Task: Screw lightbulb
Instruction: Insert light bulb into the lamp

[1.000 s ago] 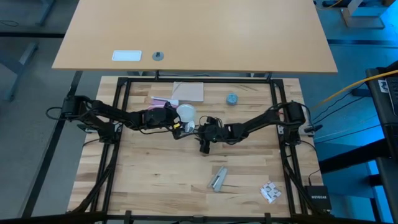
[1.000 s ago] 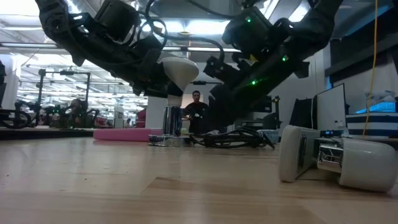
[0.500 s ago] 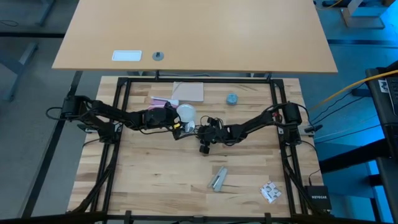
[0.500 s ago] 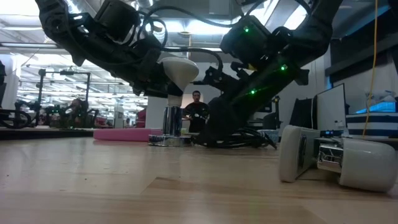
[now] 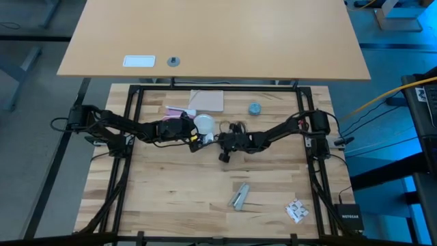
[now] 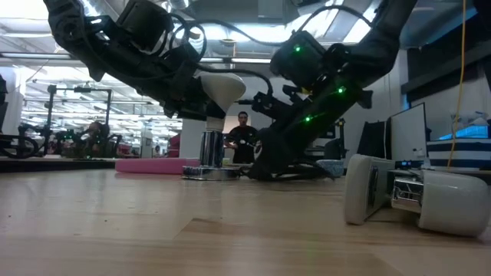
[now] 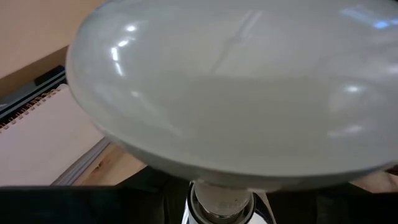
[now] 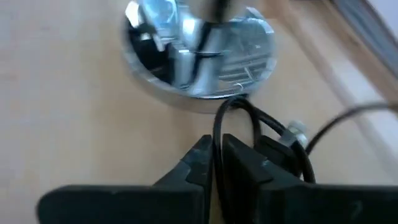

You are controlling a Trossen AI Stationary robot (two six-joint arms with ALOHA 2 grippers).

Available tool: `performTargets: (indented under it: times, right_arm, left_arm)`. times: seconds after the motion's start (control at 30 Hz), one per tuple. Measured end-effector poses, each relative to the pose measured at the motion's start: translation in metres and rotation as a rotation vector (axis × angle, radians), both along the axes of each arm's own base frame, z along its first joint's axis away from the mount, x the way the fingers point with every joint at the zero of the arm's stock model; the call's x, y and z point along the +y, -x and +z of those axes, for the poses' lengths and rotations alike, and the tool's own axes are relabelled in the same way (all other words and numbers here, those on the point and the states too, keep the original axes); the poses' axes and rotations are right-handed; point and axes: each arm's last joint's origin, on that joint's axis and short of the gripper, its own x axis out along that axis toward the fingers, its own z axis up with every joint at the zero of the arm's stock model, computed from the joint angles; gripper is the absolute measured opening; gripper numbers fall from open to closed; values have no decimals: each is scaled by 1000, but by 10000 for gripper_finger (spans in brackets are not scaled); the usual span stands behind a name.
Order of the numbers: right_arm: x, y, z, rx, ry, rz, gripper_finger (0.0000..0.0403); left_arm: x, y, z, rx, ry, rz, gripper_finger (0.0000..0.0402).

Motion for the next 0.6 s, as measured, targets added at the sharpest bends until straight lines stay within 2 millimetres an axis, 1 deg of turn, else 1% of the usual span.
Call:
performTargets:
  times: [0.1, 0.27, 0.33, 0.6]
  right_arm:
    - [-11, 1, 0, 3, 2, -31, 40]
    - [-29, 2, 0, 4, 5, -73, 12]
    - [-34, 3, 0, 7, 18, -70, 8]
    - [-50, 1, 5, -44, 56, -84, 36]
  left_arm:
    - [0, 0, 0, 0, 1, -2, 166]
    - [0, 0, 0, 0, 1, -2, 166]
    - [0, 0, 0, 0, 1, -2, 166]
    - [0, 0, 0, 0, 1, -2, 166]
